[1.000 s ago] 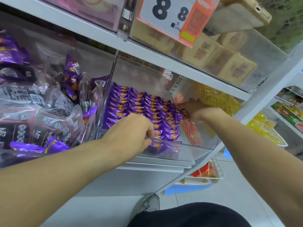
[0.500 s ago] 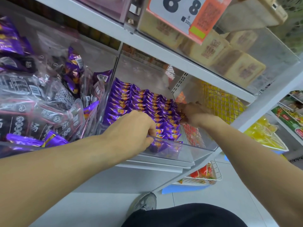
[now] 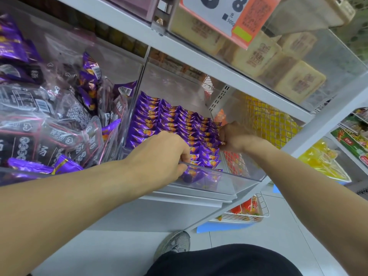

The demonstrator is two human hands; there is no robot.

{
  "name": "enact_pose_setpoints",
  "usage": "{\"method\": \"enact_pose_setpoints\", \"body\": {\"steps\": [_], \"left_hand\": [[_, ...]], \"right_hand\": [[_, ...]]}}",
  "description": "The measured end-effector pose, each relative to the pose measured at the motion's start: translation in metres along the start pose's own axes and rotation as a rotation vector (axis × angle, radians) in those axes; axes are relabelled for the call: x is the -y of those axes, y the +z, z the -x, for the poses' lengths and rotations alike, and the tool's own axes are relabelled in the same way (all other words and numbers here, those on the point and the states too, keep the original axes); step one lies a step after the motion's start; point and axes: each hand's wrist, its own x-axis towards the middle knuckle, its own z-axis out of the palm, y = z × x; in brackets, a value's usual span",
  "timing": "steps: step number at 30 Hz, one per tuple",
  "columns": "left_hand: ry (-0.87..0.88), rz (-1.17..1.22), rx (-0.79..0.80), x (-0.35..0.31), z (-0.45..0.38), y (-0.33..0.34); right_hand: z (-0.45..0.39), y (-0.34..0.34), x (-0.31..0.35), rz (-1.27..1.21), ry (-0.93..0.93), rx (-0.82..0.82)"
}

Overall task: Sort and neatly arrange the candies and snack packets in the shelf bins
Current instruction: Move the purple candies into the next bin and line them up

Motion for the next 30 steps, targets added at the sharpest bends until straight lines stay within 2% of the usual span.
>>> {"method": "enact_pose_setpoints", "body": {"steps": [12,20,30], "left_hand": [[0.015,0.005,-0.003,0.0,-0.001,0.0],[-0.003,0.008,-0.004,0.0,0.0,0.0],[-0.006,0.004,-0.006,0.001,0.0,0.001]], "right_hand": [[-0.009,0.002,-0.004,-0.054,0.012,0.068],[-0.011,0.01,-0.01,-0.06,-0.029,-0.019],[-0.012,0.01,-0.014,-0.039,-0.03,-0.006]]}}
